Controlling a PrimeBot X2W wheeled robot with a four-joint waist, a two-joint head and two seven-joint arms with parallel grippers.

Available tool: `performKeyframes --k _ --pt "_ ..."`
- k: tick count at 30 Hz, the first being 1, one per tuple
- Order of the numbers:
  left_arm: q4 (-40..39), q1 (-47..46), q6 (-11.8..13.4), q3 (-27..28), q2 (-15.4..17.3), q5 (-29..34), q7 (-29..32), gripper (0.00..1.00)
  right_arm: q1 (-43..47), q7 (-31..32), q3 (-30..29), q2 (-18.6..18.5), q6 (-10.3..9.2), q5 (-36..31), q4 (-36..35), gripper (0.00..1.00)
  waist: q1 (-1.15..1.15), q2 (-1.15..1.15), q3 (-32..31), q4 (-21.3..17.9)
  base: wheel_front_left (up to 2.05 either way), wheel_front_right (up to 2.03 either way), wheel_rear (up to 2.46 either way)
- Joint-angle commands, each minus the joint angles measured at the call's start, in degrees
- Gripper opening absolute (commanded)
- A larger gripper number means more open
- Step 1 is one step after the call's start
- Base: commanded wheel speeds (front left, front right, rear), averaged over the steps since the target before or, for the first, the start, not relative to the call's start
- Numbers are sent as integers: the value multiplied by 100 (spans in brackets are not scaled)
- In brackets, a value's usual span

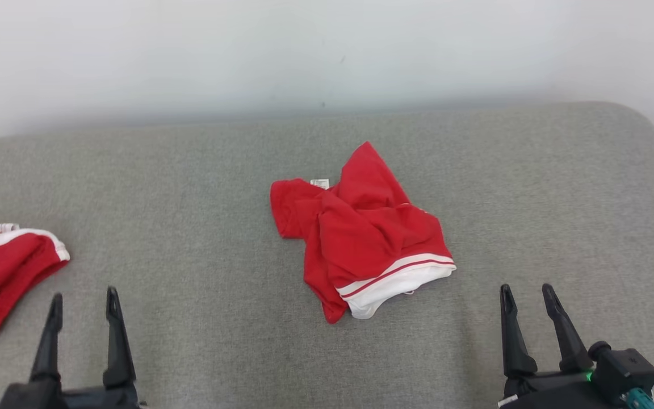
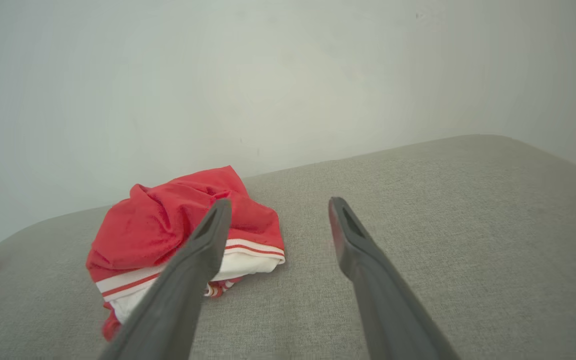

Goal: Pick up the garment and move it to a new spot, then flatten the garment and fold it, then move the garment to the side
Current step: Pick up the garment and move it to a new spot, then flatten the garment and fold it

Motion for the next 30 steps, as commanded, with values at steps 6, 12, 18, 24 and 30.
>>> performKeyframes --k 6,12,18,24,30 --pt "102 714 -228 -64 -337 386 -13 100 370 -11 13 -5 -12 -4 40 100 1 0 -320 -163 0 0 0" --pt "428 760 -262 -191 -392 632 -14 100 472 -10 16 -6 -12 -12 107 100 1 0 -383 -116 0 0 0" --pt "618 586 -380 -167 -412 628 -14 100 556 -11 17 -8 -12 -22 142 100 1 0 -443 -27 0 0 0" --pt "642 553 -426 -166 -440 677 -14 100 565 -11 65 -8 -12 -42 163 100 1 0 -437 -20 0 0 0" --pt "684 524 -445 -167 -469 697 -14 100 510 -11 63 -7 -12 -60 173 100 1 0 -376 -23 0 0 0"
